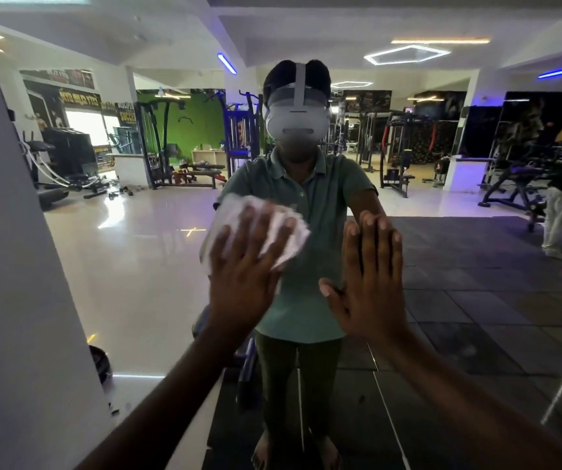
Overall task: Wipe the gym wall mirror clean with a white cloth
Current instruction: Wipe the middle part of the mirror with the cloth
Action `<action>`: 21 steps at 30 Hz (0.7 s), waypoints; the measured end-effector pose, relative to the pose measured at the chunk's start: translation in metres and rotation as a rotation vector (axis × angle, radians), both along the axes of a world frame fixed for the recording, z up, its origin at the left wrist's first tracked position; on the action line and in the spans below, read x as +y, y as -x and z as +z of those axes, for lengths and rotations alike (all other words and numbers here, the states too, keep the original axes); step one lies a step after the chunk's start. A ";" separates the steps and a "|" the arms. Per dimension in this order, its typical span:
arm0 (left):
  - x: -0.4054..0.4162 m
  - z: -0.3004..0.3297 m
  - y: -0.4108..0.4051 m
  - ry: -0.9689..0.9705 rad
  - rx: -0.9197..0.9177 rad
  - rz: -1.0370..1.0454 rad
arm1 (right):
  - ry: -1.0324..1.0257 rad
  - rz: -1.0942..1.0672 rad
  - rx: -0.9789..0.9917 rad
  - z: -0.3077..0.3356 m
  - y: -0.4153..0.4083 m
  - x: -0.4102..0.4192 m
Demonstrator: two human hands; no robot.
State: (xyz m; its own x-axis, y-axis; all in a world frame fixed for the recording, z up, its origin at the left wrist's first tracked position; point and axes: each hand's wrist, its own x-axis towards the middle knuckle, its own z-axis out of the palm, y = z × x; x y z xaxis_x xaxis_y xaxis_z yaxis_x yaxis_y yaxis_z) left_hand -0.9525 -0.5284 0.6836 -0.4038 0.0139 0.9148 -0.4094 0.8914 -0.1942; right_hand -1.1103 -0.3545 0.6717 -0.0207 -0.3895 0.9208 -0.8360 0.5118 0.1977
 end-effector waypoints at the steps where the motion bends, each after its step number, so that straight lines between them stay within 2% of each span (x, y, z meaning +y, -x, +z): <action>1: -0.008 -0.006 -0.008 -0.050 0.057 0.039 | 0.000 -0.001 0.001 -0.001 0.000 0.001; 3: 0.000 -0.019 -0.008 -0.228 0.208 0.098 | 0.011 -0.009 -0.004 -0.002 0.000 -0.001; 5: 0.026 -0.027 0.010 -0.318 0.236 0.085 | 0.024 -0.007 -0.008 -0.002 -0.001 -0.004; 8: 0.044 -0.011 0.027 -0.117 0.020 -0.017 | 0.025 0.006 -0.010 -0.005 0.000 -0.004; 10: 0.036 0.010 0.025 -0.037 -0.019 -0.009 | 0.020 0.007 -0.009 -0.006 0.002 -0.004; 13: 0.034 -0.006 0.024 -0.103 0.048 0.004 | 0.027 0.015 -0.005 -0.006 0.003 -0.004; 17: 0.040 -0.083 0.007 -0.138 -0.053 0.063 | 0.015 0.012 -0.005 -0.006 0.002 -0.002; 19: 0.041 -0.076 0.005 -0.157 -0.058 0.068 | 0.012 0.005 -0.006 -0.006 0.001 -0.002; 21: 0.044 -0.039 0.009 -0.194 -0.001 0.044 | 0.009 0.007 -0.005 -0.006 0.001 -0.003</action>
State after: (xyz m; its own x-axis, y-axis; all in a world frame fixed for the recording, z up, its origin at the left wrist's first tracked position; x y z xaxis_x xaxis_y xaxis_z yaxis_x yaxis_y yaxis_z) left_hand -0.9614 -0.4846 0.6445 -0.4008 -0.1806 0.8982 -0.4487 0.8934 -0.0206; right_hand -1.1114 -0.3574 0.6659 -0.0229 -0.3815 0.9241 -0.8406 0.5076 0.1888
